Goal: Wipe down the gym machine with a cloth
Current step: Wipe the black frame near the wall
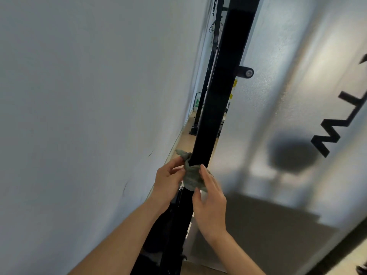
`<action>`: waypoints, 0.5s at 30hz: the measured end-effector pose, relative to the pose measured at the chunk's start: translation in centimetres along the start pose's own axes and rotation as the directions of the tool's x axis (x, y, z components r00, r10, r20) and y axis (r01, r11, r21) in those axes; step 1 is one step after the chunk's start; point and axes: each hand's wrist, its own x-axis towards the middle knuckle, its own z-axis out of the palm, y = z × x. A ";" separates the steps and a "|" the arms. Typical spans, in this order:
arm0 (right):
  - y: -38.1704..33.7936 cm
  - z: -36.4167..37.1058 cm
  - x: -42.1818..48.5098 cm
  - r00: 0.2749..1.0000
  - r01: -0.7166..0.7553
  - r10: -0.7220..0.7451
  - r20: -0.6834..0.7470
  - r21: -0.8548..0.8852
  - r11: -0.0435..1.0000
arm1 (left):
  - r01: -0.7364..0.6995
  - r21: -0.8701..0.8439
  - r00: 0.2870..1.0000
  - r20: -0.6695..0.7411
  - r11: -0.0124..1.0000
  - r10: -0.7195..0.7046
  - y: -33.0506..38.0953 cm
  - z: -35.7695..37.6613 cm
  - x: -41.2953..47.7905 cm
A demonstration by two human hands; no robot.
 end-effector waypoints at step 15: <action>-5.6 -4.0 10.5 0.863 0.435 -0.476 -0.167 -0.234 0.870 | -0.278 0.079 0.960 -0.013 0.957 0.280 9.7 1.9 4.1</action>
